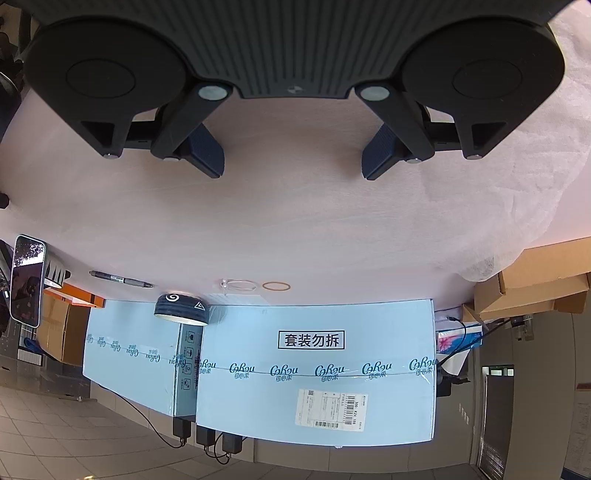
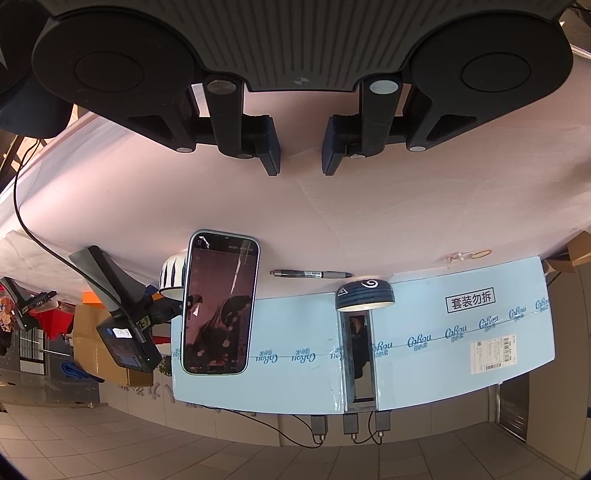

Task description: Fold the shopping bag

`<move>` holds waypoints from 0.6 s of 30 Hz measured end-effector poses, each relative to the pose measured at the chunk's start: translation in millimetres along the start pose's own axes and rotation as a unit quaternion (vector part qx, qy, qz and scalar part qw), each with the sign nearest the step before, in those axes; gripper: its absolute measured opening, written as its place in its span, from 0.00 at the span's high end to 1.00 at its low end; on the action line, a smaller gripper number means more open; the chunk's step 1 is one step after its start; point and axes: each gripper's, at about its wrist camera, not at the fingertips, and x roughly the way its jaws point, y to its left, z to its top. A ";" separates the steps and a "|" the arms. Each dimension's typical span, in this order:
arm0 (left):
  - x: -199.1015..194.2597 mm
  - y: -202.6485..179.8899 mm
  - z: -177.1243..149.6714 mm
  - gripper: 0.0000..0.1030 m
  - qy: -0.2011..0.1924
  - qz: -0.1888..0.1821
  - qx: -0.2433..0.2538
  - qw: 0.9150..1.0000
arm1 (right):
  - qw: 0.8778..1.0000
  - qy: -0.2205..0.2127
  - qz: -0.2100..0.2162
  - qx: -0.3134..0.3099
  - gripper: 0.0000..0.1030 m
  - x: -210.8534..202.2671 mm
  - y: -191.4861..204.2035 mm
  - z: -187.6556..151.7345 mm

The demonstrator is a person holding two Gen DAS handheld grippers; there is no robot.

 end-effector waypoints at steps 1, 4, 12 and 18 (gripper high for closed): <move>-0.4 -0.2 0.0 0.22 0.000 0.000 -0.001 1.000 | 1.000 -0.002 -0.002 -0.003 0.79 -0.2 1.6 -0.7; -1.6 0.1 0.1 0.22 -0.001 0.002 -0.006 1.000 | 1.000 -0.007 -0.003 -0.007 0.85 -0.5 4.7 -2.0; -8.3 11.4 3.6 0.22 -0.004 0.008 -0.041 0.999 | 0.999 -0.018 0.029 0.015 0.99 -0.2 5.2 6.5; -23.3 29.7 4.5 0.22 -0.021 0.022 -0.077 0.997 | 0.993 -0.051 0.109 0.006 0.99 5.4 37.3 28.2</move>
